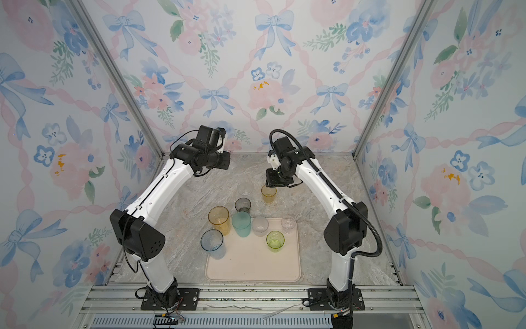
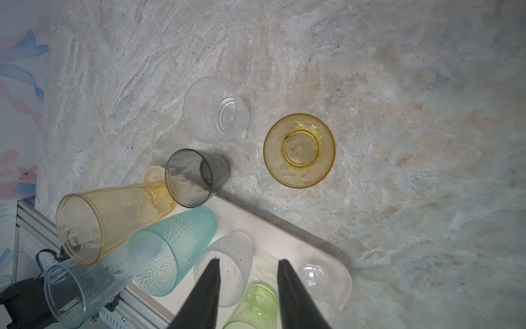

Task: Place the glasses into the tray
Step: Pick up the glass from the center of the table.

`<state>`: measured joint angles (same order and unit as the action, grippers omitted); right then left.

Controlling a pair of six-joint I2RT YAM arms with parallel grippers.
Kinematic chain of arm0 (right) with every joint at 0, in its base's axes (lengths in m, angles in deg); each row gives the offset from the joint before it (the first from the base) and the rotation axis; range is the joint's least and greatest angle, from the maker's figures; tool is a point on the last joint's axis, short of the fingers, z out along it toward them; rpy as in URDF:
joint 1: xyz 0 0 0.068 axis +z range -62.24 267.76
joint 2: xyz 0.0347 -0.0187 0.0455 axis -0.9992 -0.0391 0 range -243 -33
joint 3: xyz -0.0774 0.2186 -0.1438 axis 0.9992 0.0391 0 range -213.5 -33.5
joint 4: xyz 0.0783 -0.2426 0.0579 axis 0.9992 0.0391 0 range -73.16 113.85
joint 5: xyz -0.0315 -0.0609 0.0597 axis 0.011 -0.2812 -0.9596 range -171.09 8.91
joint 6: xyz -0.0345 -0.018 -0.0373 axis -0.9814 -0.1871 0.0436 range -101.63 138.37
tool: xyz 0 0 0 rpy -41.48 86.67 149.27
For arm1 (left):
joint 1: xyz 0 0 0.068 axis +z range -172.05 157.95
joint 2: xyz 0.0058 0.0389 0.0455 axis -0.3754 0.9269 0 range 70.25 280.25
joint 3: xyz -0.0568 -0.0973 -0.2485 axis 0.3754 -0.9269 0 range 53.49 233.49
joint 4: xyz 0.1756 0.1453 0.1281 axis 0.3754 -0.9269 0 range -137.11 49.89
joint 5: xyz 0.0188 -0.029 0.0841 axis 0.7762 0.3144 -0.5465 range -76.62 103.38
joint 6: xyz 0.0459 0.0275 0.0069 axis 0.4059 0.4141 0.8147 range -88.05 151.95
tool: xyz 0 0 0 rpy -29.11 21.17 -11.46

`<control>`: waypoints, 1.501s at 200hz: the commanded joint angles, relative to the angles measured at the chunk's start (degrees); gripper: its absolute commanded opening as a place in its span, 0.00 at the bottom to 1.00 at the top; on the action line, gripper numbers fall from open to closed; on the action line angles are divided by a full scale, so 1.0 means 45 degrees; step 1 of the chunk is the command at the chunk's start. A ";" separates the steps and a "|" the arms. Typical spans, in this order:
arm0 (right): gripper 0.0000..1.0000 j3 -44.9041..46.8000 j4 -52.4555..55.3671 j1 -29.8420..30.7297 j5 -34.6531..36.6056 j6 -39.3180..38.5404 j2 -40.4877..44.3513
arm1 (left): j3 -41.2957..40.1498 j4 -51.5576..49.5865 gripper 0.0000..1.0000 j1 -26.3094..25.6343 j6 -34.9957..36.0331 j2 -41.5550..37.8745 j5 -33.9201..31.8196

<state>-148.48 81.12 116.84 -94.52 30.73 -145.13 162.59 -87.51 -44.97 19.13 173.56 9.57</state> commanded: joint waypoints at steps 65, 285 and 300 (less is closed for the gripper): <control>0.34 -0.2444 0.2079 0.1686 0.0086 -0.0636 -0.3064 | -0.1695 0.0933 0.31 0.0862 -0.0340 -0.0999 0.0897; 0.26 -0.2592 0.0328 0.2327 0.0765 0.0710 -0.5102 | -0.2154 0.0943 0.31 0.1955 0.0402 -0.1471 0.1546; 0.24 -0.2593 0.0308 0.2356 0.0820 0.0773 -0.5159 | -0.2228 0.0938 0.31 0.2034 0.0445 -0.1526 0.1561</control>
<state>-158.42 83.08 126.76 -92.32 32.78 -166.36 153.89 -83.42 -36.62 19.75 168.51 15.84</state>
